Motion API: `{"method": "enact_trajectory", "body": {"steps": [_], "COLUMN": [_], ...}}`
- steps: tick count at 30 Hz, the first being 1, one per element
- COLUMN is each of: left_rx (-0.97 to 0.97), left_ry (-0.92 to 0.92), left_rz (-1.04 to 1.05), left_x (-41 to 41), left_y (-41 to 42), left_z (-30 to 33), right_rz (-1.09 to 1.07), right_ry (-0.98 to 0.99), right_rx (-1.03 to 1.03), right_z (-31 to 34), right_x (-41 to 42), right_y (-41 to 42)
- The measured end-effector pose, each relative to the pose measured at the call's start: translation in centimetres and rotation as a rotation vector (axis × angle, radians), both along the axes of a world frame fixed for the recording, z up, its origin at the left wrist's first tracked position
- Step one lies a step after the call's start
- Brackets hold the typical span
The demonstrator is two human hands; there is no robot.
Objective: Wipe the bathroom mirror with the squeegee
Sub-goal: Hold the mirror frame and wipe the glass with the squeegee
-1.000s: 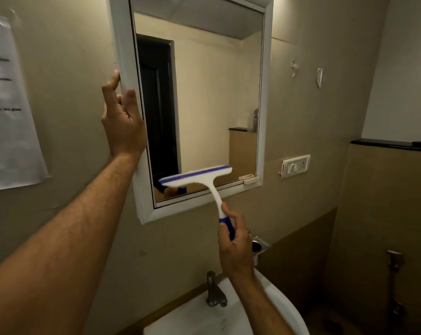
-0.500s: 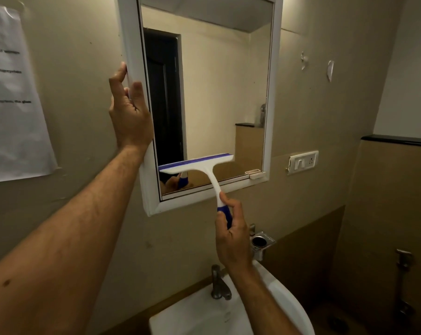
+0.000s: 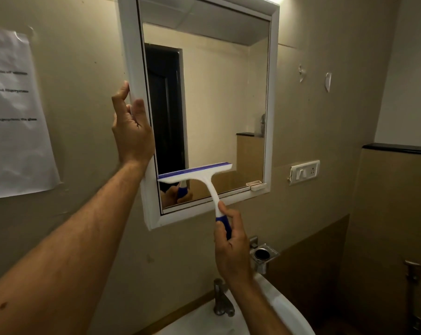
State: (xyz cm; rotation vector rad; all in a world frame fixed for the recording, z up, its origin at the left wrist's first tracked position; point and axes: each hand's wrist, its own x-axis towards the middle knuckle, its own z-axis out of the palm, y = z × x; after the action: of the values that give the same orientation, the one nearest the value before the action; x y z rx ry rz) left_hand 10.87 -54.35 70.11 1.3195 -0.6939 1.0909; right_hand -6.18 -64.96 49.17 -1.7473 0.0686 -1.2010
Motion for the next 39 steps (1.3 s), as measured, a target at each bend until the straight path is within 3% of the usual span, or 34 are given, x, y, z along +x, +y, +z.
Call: {"method": "enact_trajectory", "body": {"steps": [7, 16, 22, 29, 36, 39], "left_rx": [0.055, 0.082, 0.091, 0.087, 0.048, 0.054], "left_ry": [0.008, 0.036, 0.050, 0.000, -0.009, -0.032], "left_rz": [-0.016, -0.044, -0.097, -0.051, -0.051, -0.087], "left_x": [0.4, 0.2, 0.3, 0.4, 0.5, 1.0], "left_y": [0.2, 0.8, 1.3, 2.1, 1.2, 1.0], "left_z": [0.0, 0.2, 2.6, 8.1, 11.1, 11.0], "right_rz": [0.028, -0.004, -0.094, -0.101, -0.180, -0.193], "right_ry": [-0.114, -0.143, -0.250, -0.301, -0.454, -0.471], "right_rx": [0.024, 0.019, -0.036, -0.024, -0.067, -0.084], "right_z": [8.5, 4.7, 14.1, 15.1, 26.8, 28.5], "right_x": [2.0, 2.0, 4.1, 5.5, 6.9, 7.9], "right_y": [0.0, -0.2, -0.3, -0.3, -1.0, -1.0]}}
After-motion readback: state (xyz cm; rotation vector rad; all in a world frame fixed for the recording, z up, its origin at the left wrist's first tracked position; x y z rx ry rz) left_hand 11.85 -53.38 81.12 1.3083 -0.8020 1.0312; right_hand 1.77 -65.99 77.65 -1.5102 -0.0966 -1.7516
